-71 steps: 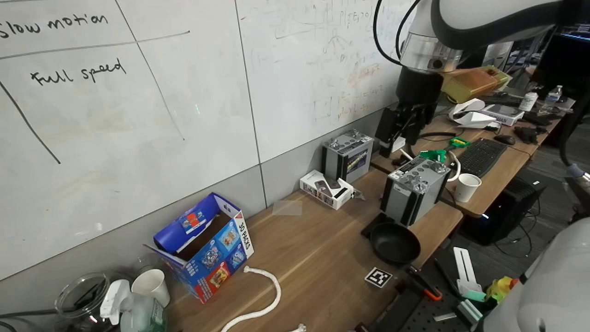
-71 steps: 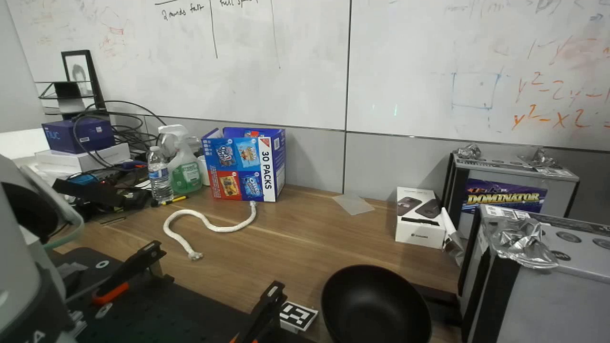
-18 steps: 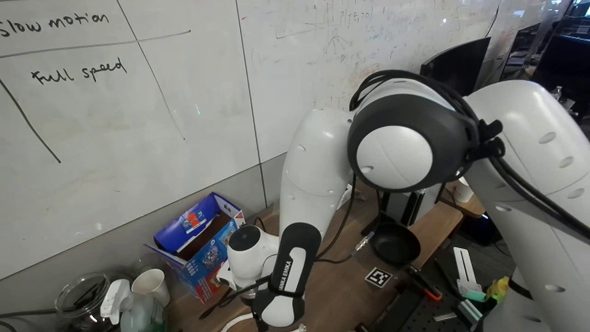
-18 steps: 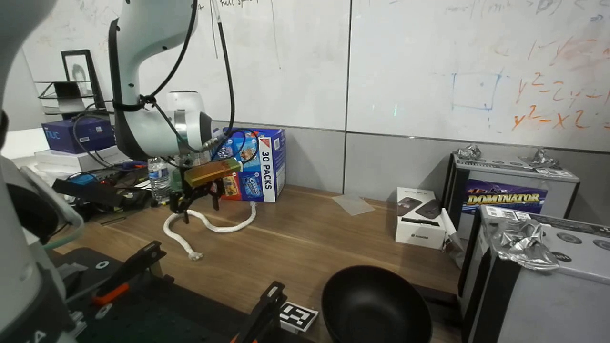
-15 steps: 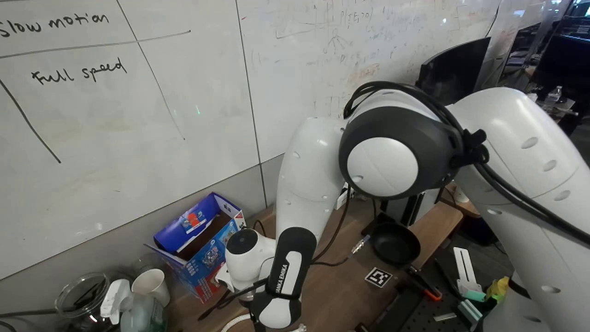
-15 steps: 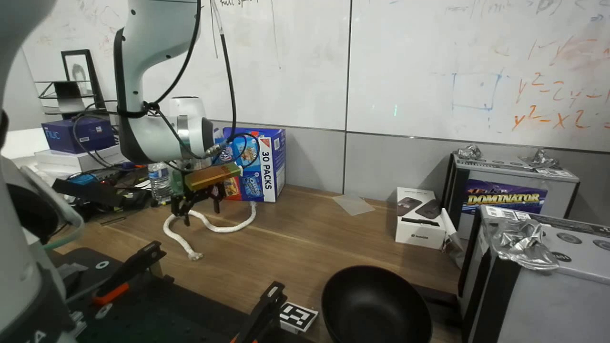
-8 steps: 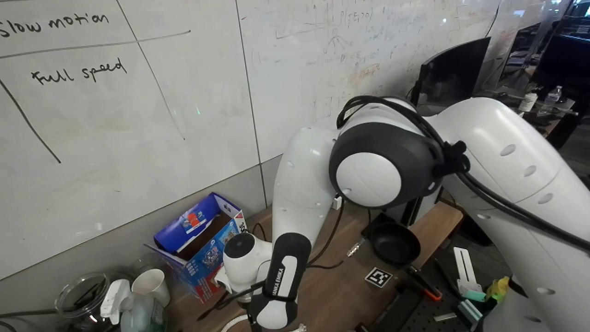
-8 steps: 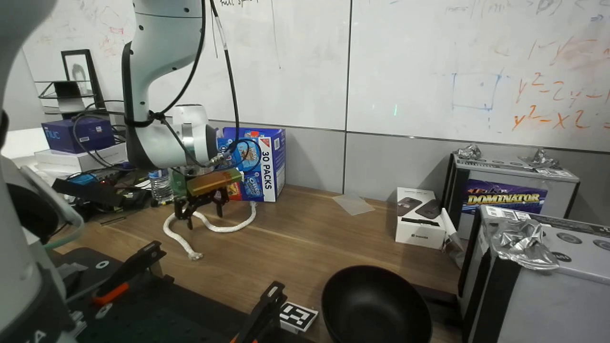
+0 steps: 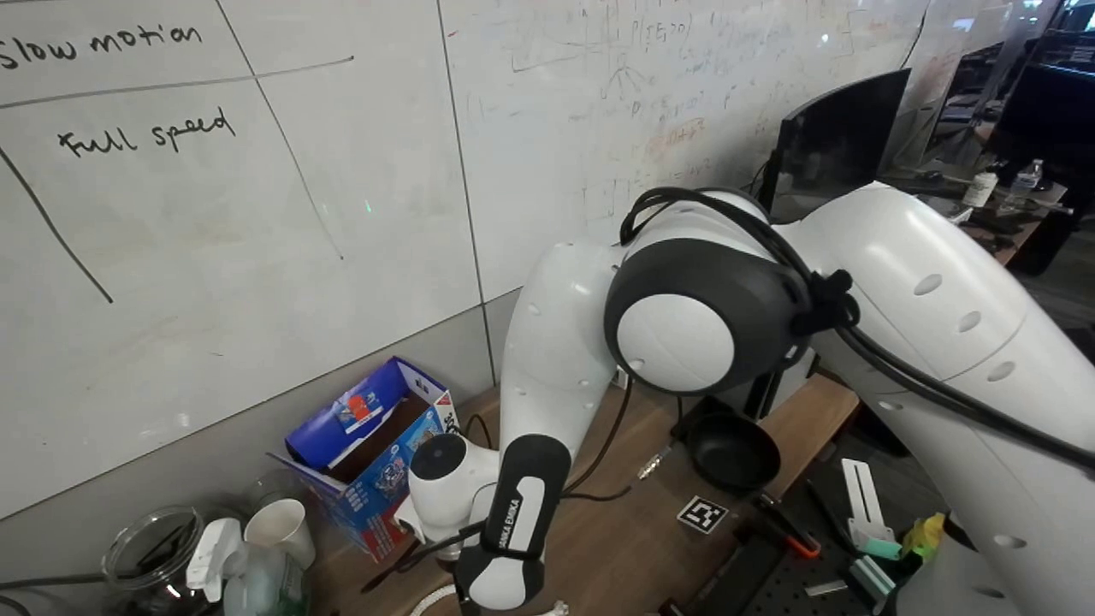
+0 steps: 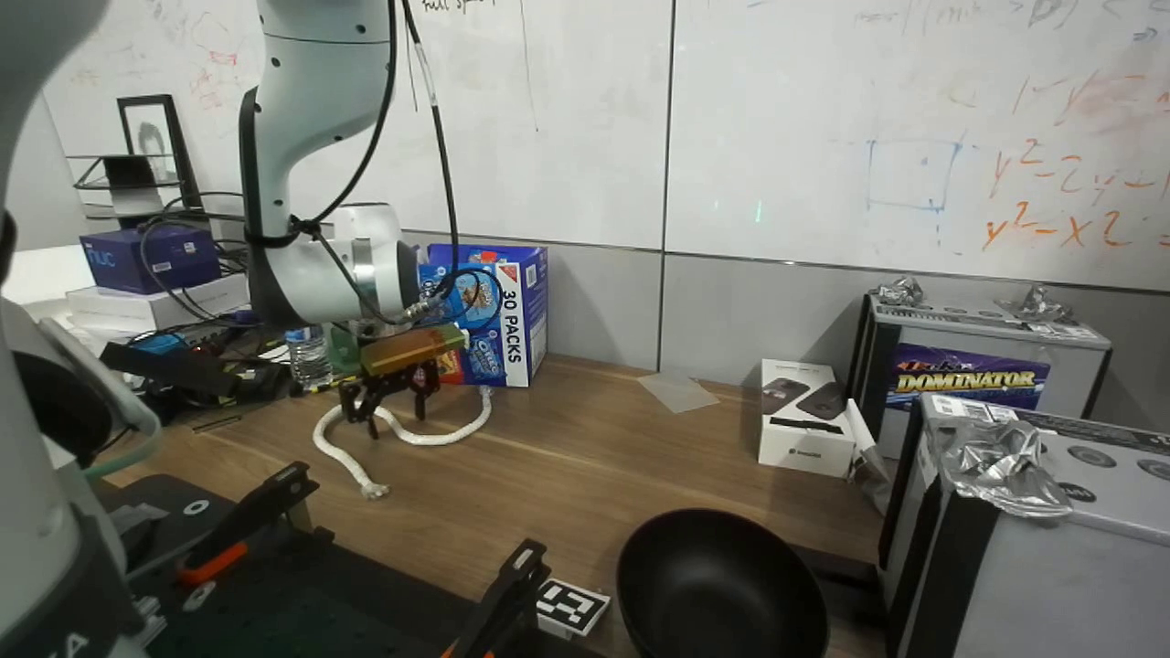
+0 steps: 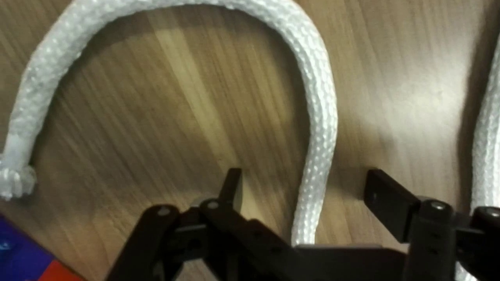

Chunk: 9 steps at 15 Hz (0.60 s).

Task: Pick up the rope from the table, put it in the box and move the box to the right

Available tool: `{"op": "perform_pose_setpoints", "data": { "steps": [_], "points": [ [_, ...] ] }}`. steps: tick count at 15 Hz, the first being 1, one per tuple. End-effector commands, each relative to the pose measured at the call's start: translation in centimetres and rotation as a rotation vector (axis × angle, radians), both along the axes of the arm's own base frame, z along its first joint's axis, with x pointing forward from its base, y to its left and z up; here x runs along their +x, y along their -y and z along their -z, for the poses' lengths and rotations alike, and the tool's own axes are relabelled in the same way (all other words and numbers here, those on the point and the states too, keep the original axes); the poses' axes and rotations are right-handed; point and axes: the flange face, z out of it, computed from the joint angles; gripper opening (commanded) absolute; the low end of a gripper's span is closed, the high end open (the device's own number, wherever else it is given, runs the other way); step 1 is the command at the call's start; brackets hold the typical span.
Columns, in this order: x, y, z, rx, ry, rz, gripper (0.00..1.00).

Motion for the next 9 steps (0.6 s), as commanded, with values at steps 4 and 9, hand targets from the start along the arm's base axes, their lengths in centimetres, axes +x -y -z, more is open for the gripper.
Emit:
{"op": "perform_pose_setpoints", "data": {
  "steps": [4, 9],
  "points": [
    [1.0, -1.0, -0.2, -0.061, -0.009, -0.016, 0.28],
    [2.4, -1.0, -2.0, -0.159, -0.069, -0.024, 0.01]
  ]
}}
